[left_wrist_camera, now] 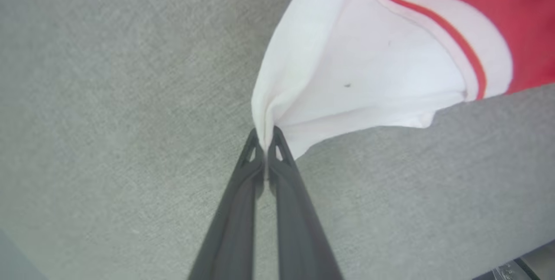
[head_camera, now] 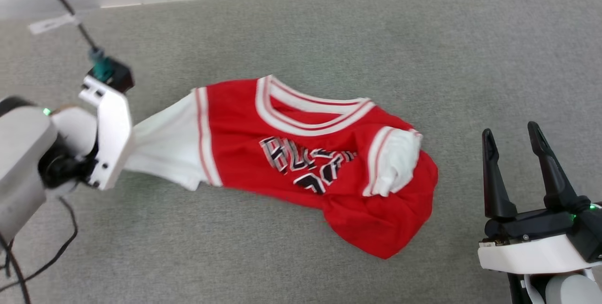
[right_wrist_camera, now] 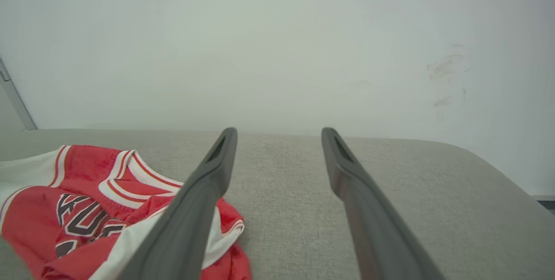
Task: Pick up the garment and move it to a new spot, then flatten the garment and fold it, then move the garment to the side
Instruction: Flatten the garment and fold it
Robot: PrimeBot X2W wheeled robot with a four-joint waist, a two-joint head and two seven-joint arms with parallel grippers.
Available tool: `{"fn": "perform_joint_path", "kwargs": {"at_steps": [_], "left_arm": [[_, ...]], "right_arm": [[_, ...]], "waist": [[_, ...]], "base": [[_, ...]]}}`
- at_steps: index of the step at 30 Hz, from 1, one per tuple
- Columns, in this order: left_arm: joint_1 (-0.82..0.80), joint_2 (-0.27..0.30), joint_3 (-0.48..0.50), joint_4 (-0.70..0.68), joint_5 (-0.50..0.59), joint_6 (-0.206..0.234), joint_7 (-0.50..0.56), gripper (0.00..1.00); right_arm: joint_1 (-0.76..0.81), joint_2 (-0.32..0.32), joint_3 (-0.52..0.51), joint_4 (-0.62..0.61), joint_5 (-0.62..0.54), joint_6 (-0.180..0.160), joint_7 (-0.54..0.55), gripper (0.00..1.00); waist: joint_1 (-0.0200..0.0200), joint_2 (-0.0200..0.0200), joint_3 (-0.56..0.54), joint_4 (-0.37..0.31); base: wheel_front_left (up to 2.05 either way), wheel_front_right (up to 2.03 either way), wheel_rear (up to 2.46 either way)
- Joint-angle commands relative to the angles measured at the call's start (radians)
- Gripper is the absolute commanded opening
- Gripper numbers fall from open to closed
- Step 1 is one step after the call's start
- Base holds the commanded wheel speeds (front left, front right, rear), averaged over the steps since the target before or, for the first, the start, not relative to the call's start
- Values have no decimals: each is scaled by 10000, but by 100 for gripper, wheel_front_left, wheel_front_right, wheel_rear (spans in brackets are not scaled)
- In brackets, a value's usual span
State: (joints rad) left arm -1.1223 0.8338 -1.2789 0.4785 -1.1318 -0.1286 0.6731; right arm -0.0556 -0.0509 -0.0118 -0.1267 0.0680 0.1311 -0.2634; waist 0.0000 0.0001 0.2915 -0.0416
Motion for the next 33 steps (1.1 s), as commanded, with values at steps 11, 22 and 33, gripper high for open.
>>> {"fn": "perform_joint_path", "kwargs": {"at_steps": [11, 22, 33], "left_arm": [[954, -186, 500, 529, 84, 617, -2445, 100], [1923, -296, 1800, -662, 1497, 2929, -8675, 100], [5137, -1003, 5185, -4056, 3469, 5937, -9379, 100]], "right_arm": [[-339, 16, -233, -51, -258, -7, -20, 100], [-2555, -447, -245, -402, -1761, -7, -20, 100], [-5325, -3410, 2625, 2414, -438, -7, 1696, 100]], "waist": [[0, -1, -276, 325], [0, -1, -1019, 644], [0, -1, -1069, 1087]], "base": [[0, 0, 0], [0, 0, 0], [0, 0, 0]]}}
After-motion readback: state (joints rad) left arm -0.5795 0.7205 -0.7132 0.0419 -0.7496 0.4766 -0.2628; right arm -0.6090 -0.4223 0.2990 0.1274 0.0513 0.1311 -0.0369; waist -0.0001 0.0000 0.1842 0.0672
